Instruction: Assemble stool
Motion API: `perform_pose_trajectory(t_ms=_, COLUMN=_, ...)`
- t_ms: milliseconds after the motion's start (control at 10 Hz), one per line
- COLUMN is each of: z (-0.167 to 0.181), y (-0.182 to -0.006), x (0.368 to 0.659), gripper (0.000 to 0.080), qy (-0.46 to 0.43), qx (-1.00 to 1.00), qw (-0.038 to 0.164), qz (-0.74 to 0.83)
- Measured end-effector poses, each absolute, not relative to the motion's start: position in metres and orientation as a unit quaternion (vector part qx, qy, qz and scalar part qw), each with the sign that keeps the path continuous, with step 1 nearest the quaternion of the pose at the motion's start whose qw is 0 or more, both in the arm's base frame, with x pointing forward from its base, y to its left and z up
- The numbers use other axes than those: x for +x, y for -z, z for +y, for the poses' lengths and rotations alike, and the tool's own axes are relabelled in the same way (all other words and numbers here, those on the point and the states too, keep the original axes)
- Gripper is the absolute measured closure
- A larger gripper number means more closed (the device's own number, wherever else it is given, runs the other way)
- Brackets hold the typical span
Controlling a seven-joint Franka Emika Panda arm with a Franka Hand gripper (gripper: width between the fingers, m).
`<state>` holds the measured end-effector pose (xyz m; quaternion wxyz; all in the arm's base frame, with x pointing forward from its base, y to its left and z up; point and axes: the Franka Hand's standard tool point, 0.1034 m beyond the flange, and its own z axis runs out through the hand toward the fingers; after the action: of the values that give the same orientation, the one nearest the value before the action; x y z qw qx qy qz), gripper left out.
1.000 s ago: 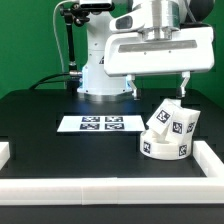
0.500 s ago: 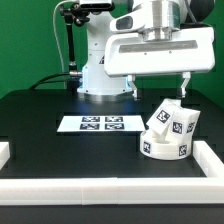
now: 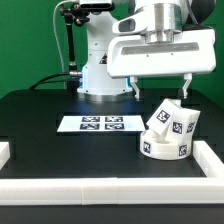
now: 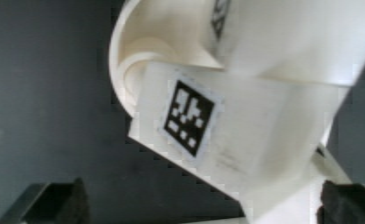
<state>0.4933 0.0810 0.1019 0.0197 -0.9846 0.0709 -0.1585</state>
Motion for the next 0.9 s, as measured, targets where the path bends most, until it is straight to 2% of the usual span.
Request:
perform_pose_trajectory(t_ms=600, z=0.0835, y=-0.0985, x=0.4899, gripper=0.0151, qy=0.145, qx=-0.987, qw=0.021, qz=0.069)
perform_pose_trajectory(t_ms=900, z=0.0895, y=-0.097, x=0.4868, gripper=0.0151, qy=0.047, qx=-0.995, qw=0.041, qz=0.073)
